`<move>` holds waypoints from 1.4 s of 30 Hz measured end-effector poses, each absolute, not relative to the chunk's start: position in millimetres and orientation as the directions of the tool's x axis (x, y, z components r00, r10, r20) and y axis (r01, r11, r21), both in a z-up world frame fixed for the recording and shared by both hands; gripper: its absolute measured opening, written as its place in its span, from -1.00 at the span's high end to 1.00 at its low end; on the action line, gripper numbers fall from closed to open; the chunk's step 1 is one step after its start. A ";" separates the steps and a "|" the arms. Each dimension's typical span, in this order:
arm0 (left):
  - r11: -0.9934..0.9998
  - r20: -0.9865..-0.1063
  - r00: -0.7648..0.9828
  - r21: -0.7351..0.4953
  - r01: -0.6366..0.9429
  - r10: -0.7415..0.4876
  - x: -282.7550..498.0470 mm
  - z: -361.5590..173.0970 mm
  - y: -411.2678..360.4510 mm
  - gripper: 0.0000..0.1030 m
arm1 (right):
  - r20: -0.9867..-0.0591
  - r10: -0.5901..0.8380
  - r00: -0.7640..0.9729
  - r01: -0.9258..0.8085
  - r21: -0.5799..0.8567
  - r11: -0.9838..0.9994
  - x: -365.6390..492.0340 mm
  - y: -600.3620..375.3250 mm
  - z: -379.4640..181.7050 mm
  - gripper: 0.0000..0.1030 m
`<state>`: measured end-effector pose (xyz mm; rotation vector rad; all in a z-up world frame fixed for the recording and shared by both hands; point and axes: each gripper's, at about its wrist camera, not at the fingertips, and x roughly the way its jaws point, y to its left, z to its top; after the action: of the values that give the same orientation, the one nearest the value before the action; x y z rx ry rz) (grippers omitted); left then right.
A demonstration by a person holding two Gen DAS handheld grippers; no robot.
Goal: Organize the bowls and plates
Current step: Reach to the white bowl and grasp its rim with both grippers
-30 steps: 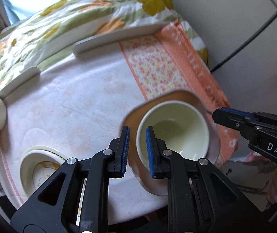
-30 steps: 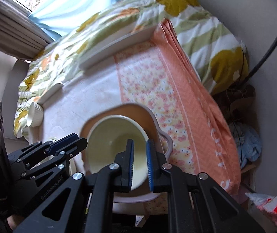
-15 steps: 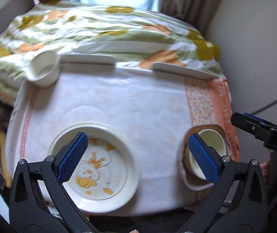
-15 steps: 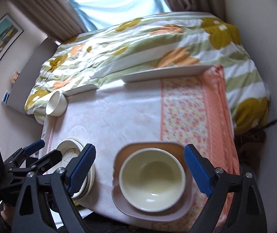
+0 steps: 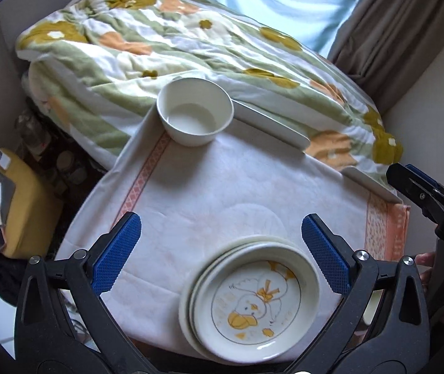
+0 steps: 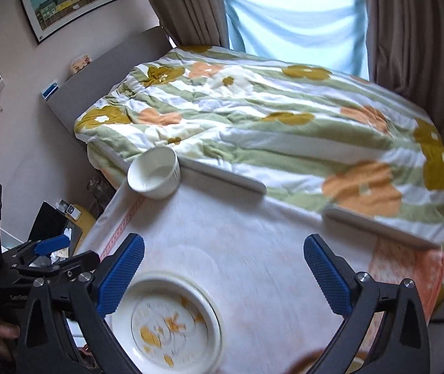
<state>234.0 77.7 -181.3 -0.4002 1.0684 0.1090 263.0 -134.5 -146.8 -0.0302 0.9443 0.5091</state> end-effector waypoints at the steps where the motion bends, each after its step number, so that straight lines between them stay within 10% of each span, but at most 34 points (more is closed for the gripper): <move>1: 0.918 -0.868 0.485 -0.275 -0.286 -0.109 237.5 -184.0 85.7 -0.99 | -0.781 0.396 0.483 -0.432 0.181 0.883 270.9 -124.6 -147.1 -0.98; 15: 0.793 -0.814 0.531 -0.476 -0.380 -0.234 304.8 -254.2 156.3 -0.98 | -0.889 0.305 0.341 -0.455 0.127 0.881 377.0 -21.0 -202.3 -0.98; 23: 0.751 -0.812 0.503 -0.524 -0.402 -0.298 336.1 -295.9 172.6 -0.24 | -0.924 0.324 0.202 -0.467 0.199 0.861 394.1 18.5 -251.5 -0.94; 28: 0.766 -0.816 0.495 -0.515 -0.386 -0.299 354.2 -306.1 179.9 0.10 | -0.924 0.358 0.136 -0.449 0.264 0.853 406.8 32.1 -271.7 -0.14; 34: 0.778 -0.826 0.484 -0.497 -0.384 -0.289 365.2 -309.7 186.8 0.35 | -0.921 0.375 0.104 -0.457 0.291 0.841 411.7 48.7 -285.1 0.37; 42: 0.801 -0.831 0.486 -0.475 -0.364 -0.272 365.8 -312.7 189.6 0.54 | -0.919 0.374 0.125 -0.465 0.279 0.840 413.8 54.2 -287.0 0.64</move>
<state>365.8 189.6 -312.7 -0.6734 1.0846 0.0613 413.8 54.2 -287.0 -0.0832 1.3094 0.6124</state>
